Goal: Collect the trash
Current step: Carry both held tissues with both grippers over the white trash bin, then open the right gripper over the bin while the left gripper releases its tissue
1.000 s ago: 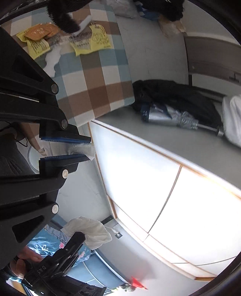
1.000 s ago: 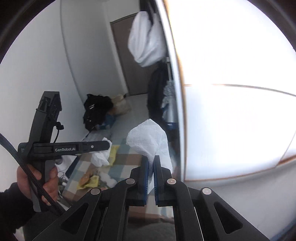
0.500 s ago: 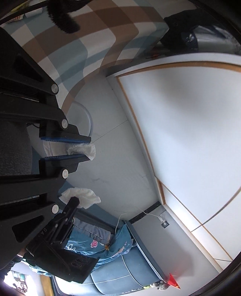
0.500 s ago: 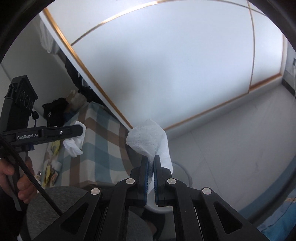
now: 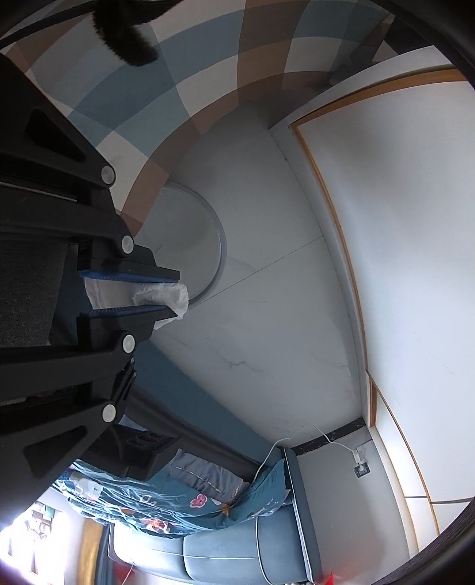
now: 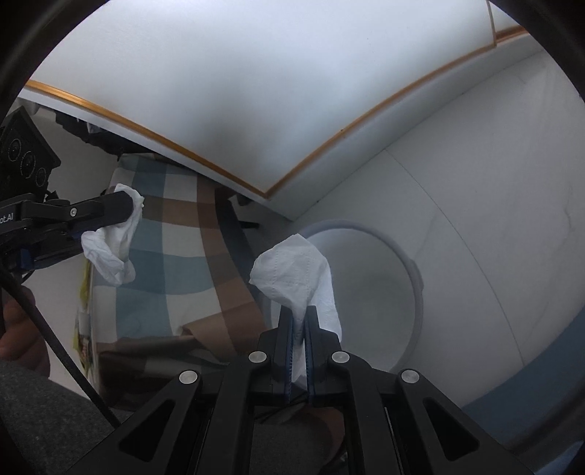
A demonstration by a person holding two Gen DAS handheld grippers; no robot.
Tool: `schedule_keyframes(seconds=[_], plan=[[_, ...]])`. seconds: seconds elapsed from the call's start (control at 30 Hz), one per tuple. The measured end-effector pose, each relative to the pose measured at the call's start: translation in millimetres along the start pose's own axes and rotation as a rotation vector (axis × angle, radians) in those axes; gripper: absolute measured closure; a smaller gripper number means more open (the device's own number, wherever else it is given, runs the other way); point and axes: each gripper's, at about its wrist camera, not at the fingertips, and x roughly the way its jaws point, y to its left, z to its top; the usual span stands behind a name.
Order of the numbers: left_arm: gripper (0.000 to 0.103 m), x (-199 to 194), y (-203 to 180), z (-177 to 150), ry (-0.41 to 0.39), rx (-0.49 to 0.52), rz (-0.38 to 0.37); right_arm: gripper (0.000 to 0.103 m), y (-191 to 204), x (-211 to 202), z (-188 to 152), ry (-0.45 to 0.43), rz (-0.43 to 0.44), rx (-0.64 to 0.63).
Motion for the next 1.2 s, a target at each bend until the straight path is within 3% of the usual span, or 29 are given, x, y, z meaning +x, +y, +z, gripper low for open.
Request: schedule_keyframes(seconds=[0.2, 0.27, 0.33, 0.4, 0.6, 1.0, 1.07, 1.2], plan=[[0.095, 20, 0, 9, 0.053, -0.015, -0.004, 0.089, -18, 20, 0, 0.092, 0.023, 0.042], [0.095, 26, -3, 11, 0.068, -0.004, 0.000, 0.080, -20, 24, -2, 0.100, 0.019, 0.043], [0.095, 31, -2, 10, 0.080, 0.001, 0.008, 0.062, -23, 24, -5, 0.103, 0.026, 0.049], [0.095, 36, -2, 12, 0.096, 0.006, 0.017, 0.051, -26, 25, -8, 0.106, 0.031, 0.063], [0.095, 51, -9, 12, 0.146, 0.021, 0.042, 0.050, -45, 11, -10, 0.092, 0.004, 0.112], [0.093, 73, -10, 12, 0.234, 0.029, 0.057, 0.036, -52, -22, -8, -0.011, -0.102, 0.122], [0.089, 75, -10, 13, 0.238, 0.031, 0.078, 0.036, -51, -25, -7, -0.024, -0.101, 0.132], [0.072, 75, -5, 12, 0.236, 0.026, 0.100, 0.032, -49, -28, -6, -0.050, -0.099, 0.153]])
